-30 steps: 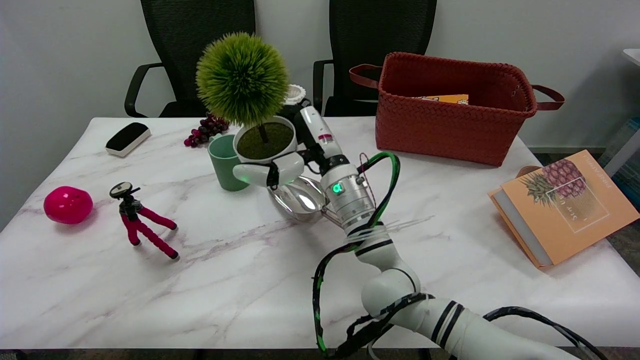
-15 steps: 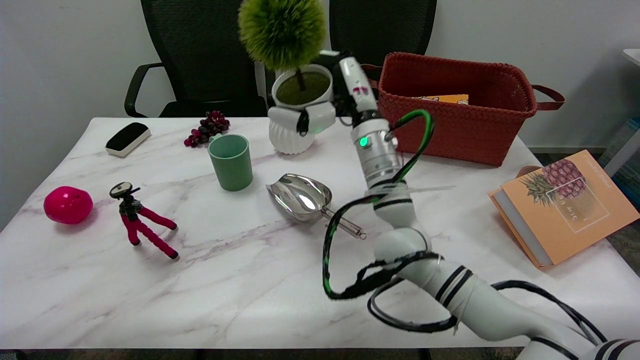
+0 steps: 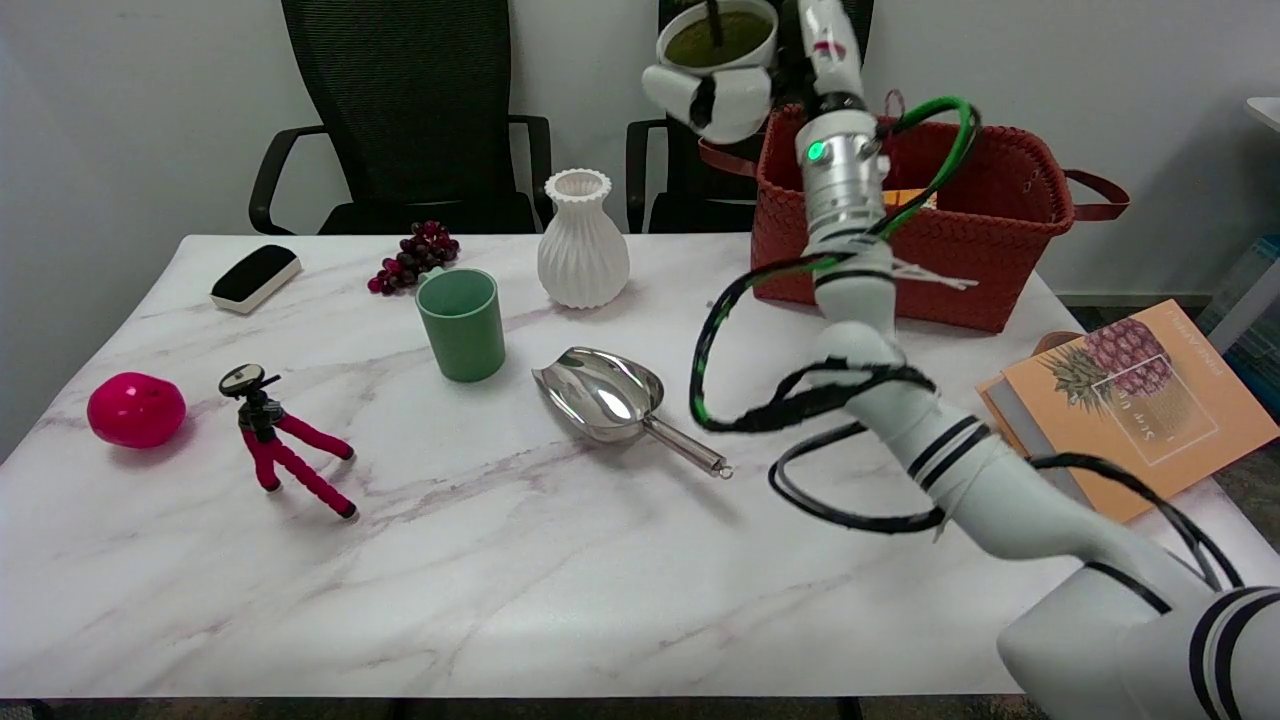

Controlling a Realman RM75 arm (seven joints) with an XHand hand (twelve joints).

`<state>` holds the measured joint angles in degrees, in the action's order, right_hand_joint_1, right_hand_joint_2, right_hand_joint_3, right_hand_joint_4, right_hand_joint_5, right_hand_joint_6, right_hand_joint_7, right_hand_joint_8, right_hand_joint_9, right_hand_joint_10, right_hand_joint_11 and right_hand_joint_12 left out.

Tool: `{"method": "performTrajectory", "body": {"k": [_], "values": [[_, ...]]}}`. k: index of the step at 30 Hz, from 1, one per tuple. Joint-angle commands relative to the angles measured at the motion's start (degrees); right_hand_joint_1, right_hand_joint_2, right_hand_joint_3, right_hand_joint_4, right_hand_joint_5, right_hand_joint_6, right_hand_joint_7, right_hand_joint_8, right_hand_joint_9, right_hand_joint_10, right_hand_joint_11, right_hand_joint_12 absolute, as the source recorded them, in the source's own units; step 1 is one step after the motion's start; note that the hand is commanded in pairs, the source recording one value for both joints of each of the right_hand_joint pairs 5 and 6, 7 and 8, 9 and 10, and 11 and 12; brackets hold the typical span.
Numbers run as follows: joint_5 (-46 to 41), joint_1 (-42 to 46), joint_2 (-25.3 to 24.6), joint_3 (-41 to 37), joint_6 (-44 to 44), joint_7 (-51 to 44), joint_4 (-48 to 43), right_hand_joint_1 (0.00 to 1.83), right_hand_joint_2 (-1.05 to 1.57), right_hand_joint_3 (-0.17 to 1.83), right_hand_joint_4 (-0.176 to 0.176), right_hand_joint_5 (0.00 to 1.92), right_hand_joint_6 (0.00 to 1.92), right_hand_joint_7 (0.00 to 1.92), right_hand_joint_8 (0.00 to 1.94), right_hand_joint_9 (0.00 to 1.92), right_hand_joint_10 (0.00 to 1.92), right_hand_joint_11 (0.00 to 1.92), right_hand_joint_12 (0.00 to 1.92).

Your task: Place the potted plant into the brown storage basket.

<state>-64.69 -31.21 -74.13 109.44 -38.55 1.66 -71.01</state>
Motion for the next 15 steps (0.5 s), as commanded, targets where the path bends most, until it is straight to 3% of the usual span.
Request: {"method": "performTrajectory", "body": {"k": [1, 15], "values": [[-18.20, -15.24, 8.49, -2.39, 2.15, -14.97, 9.89, 1.08, 0.52, 0.80, 0.000, 1.08, 1.08, 1.78, 1.78, 1.57, 1.57, 1.92, 1.92], [-20.19, -28.14, 7.12, -1.59, 5.60, -15.29, 32.47, 1.07, 0.54, 0.79, 0.000, 1.09, 1.09, 1.81, 1.81, 1.59, 1.59, 1.92, 1.92]]}}
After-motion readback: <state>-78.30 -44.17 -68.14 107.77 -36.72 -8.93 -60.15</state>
